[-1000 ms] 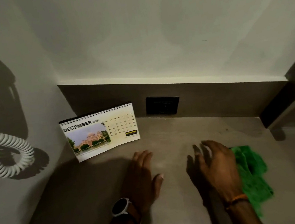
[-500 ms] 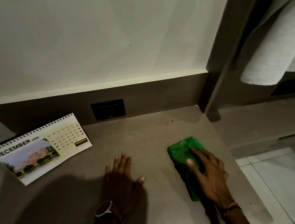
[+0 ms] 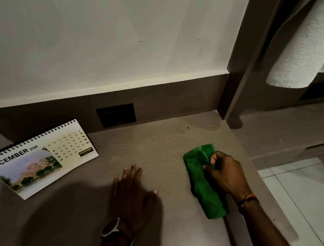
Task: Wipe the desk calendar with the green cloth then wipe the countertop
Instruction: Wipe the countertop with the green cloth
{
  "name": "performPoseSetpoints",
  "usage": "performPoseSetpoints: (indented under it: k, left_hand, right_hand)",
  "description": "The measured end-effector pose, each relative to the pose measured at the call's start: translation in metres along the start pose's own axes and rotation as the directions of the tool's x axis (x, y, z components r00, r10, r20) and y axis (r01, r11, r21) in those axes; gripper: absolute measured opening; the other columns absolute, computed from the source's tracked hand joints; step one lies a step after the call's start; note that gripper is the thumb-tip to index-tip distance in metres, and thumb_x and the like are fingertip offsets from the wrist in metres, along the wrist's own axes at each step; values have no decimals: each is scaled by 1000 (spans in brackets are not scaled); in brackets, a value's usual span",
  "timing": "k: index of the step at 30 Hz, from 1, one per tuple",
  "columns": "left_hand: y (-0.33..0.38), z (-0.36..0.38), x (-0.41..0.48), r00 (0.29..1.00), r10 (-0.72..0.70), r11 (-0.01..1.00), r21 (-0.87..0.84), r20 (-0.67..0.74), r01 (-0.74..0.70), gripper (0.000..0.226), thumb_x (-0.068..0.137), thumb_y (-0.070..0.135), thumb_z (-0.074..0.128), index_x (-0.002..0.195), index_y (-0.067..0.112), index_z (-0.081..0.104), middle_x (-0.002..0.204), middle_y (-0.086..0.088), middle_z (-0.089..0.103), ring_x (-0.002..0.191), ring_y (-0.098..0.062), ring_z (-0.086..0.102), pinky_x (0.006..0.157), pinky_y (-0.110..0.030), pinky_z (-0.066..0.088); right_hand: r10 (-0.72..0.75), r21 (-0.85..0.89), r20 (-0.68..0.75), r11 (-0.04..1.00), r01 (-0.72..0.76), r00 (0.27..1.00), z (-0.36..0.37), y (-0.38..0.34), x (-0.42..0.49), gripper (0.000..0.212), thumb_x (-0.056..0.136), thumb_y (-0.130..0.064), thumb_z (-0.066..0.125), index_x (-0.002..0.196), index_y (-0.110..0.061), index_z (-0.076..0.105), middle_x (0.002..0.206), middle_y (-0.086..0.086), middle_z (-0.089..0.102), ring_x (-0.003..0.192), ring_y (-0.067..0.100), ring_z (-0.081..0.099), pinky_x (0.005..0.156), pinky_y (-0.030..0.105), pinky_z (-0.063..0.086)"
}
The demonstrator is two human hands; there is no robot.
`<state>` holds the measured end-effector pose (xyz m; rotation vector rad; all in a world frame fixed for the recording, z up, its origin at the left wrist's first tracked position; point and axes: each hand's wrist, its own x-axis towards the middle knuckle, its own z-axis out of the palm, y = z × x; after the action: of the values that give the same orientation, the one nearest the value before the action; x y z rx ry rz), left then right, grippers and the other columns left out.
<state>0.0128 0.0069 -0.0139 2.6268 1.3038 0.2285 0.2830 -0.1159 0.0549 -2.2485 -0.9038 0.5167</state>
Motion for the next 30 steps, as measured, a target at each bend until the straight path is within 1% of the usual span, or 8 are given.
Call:
performPoseSetpoints:
  k: [2,5,11,16,20,22,27,30]
  left_hand:
    - [0,0,0,1000,-3,1000,-10,-2,3,79,86,72,28,150,26,18,161,2,15,148,-19,9,118,-50,13]
    - [0,-1,0,1000,-4,1000,-9,-1,4,79,86,71,29,150,26,18,161,2,15,148,-19,8,118,-50,12]
    - [1,-2,-1,1000,-1,1000,-22,-8,1,79,86,71,29,149,23,21,160,0,17,148,-21,9,118,-50,12]
    - [1,-3,-1,1000,-1,1000,-16,1,1,78,87,71,29,149,25,20,161,1,15,148,-19,8,118,-49,12]
    - [4,-6,-1,1000,3,1000,-11,0,-3,78,87,70,30,149,24,23,160,0,17,148,-20,10,118,-49,10]
    - [5,-8,-3,1000,11,1000,-12,-13,-11,78,87,68,32,149,22,26,160,-1,19,147,-21,11,118,-49,10]
    - [7,-12,-3,1000,10,1000,-5,-12,-11,77,87,67,33,149,21,25,160,-1,17,147,-21,10,118,-49,9]
    - [7,-12,-4,1000,3,1000,15,-4,-3,78,87,68,33,148,21,26,160,-1,18,147,-22,12,118,-49,9]
  right_hand:
    - [-160,47,-82,985,164,984,1,8,-5,29,79,-19,80,75,-28,52,75,-3,62,62,11,58,59,26,45]
    - [-297,191,-177,925,329,938,-2,26,-12,31,83,-9,78,79,-29,53,86,-3,59,82,13,58,71,28,47]
    - [-151,451,-63,878,163,987,-25,51,-18,20,94,-14,71,104,-14,53,98,2,69,93,26,70,76,53,60]
    - [49,65,-43,997,-46,998,-29,60,-31,35,91,-41,70,112,-34,43,108,4,70,91,24,68,79,49,59]
    - [114,-91,-73,989,-120,991,-32,56,-47,90,73,-78,67,141,-37,24,135,7,53,106,31,66,82,45,55]
    - [133,-159,-30,978,-136,991,-30,57,-54,107,68,-80,69,150,-40,13,146,10,42,114,36,64,83,50,56]
    - [117,-334,-165,928,-167,979,-13,61,-66,99,73,-80,61,150,-32,22,145,14,40,110,40,60,76,53,60]
    - [-18,-513,-177,855,-76,984,0,65,-74,80,86,-73,49,154,-38,25,162,11,24,145,46,24,111,67,30]
